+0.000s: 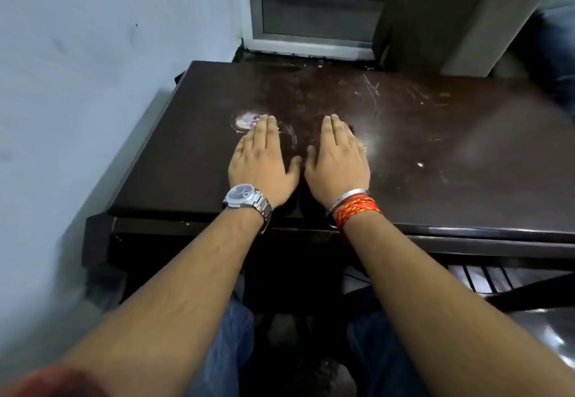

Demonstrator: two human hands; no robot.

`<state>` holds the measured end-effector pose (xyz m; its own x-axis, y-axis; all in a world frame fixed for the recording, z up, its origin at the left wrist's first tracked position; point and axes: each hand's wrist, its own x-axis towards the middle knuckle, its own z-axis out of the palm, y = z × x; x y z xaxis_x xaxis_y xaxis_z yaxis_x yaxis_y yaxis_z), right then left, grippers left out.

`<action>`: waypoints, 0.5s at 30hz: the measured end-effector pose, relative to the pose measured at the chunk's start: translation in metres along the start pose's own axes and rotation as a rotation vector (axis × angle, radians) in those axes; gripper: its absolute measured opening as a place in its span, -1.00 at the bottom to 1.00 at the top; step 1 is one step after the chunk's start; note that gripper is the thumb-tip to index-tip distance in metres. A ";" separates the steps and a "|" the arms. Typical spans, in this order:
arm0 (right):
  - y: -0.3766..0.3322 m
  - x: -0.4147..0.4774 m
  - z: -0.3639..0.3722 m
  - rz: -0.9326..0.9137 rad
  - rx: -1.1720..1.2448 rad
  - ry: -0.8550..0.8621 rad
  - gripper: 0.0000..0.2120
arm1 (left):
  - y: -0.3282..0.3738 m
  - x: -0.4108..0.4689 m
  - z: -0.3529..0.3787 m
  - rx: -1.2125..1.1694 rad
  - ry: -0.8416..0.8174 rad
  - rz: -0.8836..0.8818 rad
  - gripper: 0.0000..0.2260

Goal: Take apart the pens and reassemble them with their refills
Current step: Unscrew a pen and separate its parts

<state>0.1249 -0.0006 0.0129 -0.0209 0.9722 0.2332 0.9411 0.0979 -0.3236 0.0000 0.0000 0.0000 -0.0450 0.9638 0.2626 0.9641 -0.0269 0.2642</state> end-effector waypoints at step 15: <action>0.022 0.042 0.000 0.199 0.144 -0.034 -0.82 | 0.035 0.041 0.018 -0.293 0.212 -0.010 -0.67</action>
<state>0.1449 0.0420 0.0160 0.1466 0.9816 0.1219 0.8702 -0.0694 -0.4878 0.0368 0.0434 0.0038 -0.1365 0.8891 0.4370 0.8487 -0.1225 0.5144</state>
